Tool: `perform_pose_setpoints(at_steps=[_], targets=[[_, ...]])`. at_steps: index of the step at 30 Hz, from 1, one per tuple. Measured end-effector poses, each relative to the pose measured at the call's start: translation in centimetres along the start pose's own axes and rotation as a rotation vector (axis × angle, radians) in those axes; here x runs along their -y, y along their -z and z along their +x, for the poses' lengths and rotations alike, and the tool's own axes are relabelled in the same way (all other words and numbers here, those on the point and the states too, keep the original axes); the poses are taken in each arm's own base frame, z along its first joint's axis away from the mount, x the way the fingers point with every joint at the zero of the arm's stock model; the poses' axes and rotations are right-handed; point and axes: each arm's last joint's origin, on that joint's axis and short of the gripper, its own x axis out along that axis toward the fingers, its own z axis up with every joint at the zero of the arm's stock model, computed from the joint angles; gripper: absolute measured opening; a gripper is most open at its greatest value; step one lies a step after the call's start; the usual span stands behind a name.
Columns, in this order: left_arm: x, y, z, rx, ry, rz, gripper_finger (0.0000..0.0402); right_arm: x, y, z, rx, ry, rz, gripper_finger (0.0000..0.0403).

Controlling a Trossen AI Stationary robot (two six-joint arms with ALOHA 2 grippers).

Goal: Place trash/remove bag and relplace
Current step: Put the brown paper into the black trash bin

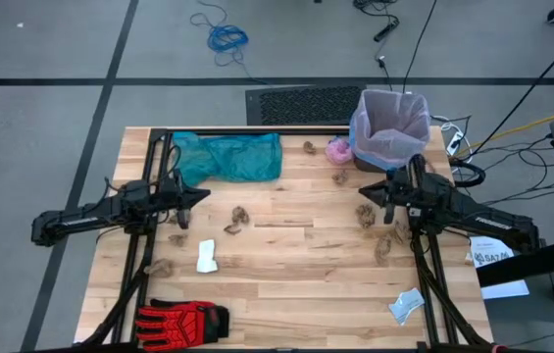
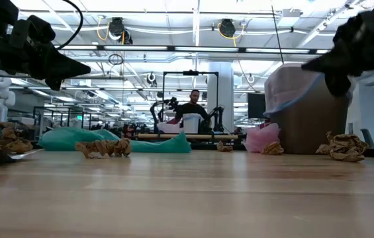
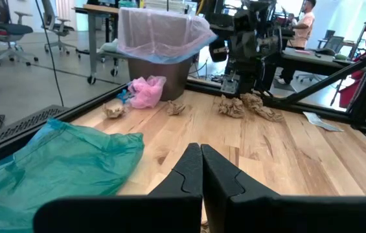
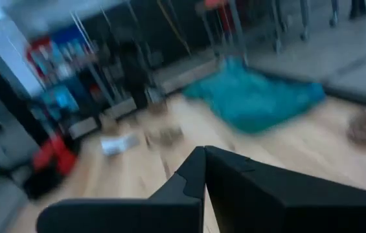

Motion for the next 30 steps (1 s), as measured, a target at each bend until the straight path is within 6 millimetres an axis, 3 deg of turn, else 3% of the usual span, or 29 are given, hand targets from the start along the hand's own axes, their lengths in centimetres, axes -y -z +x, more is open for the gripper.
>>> perform_pose_setpoints(at_steps=[8, 13, 16, 22, 27, 30], targets=[[0.0, 0.0, 0.0, 0.000, 0.000, 0.000, 0.0000, -1.5, -3.5, -0.8, 0.347, -0.199, 0.254, 0.0000], [0.0, 0.0, 0.0, 0.000, 0.000, 0.000, 0.0000, -1.9, -4.3, -1.2, 0.440, -0.264, 0.252, 0.0000], [0.0, 0.0, 0.0, 0.000, 0.000, 0.000, 0.0000, -1.7, -3.4, -0.8, 0.318, -0.260, 0.283, 0.0000], [0.0, 0.0, 0.0, 0.000, 0.000, 0.000, 0.0000, -1.2, -0.1, 0.0, -0.138, -0.278, 0.484, 0.0000], [0.0, 0.0, 0.0, 0.000, 0.000, 0.000, 0.0000, -2.7, -0.6, -0.1, -0.232, -0.398, 0.569, 0.0000], [0.0, 0.0, 0.0, 0.000, 0.000, 0.000, 0.0000, -4.1, -1.8, -0.4, -0.345, -0.398, 0.583, 0.0000]])
